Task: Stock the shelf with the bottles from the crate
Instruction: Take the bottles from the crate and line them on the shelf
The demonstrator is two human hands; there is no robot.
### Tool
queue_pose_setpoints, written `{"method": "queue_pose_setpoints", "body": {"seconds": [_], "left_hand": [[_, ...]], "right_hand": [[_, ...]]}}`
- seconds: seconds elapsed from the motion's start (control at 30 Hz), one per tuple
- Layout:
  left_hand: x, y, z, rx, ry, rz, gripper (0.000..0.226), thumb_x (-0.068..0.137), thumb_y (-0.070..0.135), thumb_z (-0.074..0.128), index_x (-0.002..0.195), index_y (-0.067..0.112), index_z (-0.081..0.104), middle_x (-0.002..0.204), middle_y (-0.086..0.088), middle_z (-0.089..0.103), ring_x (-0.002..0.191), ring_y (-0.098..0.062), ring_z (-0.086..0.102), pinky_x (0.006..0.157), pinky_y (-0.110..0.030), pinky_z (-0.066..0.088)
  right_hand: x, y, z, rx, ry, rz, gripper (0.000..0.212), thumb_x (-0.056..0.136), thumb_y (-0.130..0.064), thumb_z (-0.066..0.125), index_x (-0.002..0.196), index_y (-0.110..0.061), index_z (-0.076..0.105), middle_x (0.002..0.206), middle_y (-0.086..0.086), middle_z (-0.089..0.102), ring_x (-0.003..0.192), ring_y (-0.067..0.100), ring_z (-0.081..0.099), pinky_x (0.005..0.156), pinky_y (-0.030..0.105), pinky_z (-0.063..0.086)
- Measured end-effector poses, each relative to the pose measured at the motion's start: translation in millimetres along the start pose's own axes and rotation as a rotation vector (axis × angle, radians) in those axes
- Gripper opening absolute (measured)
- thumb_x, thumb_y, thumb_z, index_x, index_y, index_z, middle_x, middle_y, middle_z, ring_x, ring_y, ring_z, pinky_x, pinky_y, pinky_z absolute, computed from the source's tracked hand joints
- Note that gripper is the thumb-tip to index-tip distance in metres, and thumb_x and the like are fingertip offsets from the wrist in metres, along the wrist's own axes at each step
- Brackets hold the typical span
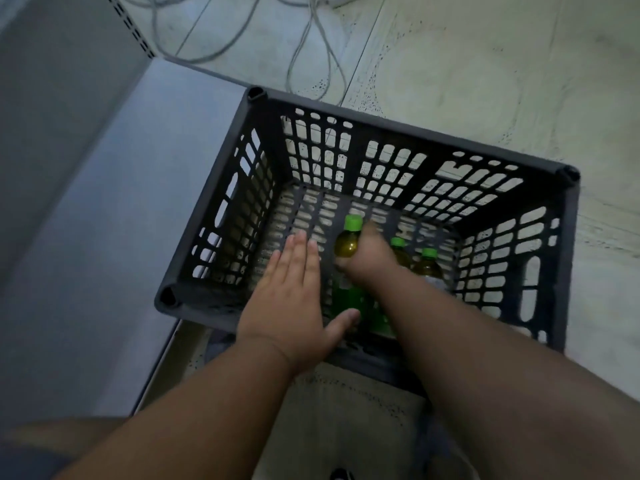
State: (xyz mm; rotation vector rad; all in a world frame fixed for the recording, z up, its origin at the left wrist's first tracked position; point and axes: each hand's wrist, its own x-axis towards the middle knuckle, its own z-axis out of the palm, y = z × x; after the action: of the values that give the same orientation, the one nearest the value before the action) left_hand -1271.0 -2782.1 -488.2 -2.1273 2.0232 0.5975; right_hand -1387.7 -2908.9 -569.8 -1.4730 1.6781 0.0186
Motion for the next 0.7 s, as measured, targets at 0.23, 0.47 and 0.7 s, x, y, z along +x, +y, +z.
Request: {"method": "queue_pose_setpoints", "body": {"seconds": [0.23, 0.47, 0.7], "left_hand": [[-48, -11, -65, -0.441, 0.111, -0.120, 0.112, 0.078, 0.077, 0.053, 0.157, 0.018, 0.002, 0.165, -0.002, 0.011, 0.149, -0.019, 0.015, 0.120, -0.037, 0.017], [-176, -78, -154, -0.656, 0.475, -0.282, 0.089, 0.070, 0.066, 0.074, 0.142, 0.026, 0.041, 0.136, 0.004, 0.054, 0.117, -0.015, 0.053, 0.095, -0.038, 0.047], [-304, -150, -186, -0.826, 0.695, -0.439, 0.100, 0.049, 0.075, 0.074, 0.134, 0.030, 0.048, 0.132, 0.008, 0.055, 0.113, -0.010, 0.054, 0.085, -0.031, 0.049]], "right_hand": [[-117, -80, -104, -0.015, 0.200, -0.449, 0.059, 0.065, -0.042, 0.086, 0.108, -0.027, 0.049, 0.101, -0.002, 0.059, 0.090, 0.020, 0.060, 0.079, 0.038, 0.052], [-283, -194, -117, 0.032, 0.098, -0.917, 0.058, 0.063, -0.040, 0.088, 0.108, -0.035, 0.052, 0.102, -0.013, 0.063, 0.090, 0.003, 0.060, 0.068, 0.022, 0.047], [-405, -314, -42, -0.003, -0.169, -1.247, 0.057, 0.063, -0.031, 0.091, 0.106, -0.037, 0.055, 0.099, -0.017, 0.067, 0.089, -0.003, 0.064, 0.072, 0.015, 0.051]]}}
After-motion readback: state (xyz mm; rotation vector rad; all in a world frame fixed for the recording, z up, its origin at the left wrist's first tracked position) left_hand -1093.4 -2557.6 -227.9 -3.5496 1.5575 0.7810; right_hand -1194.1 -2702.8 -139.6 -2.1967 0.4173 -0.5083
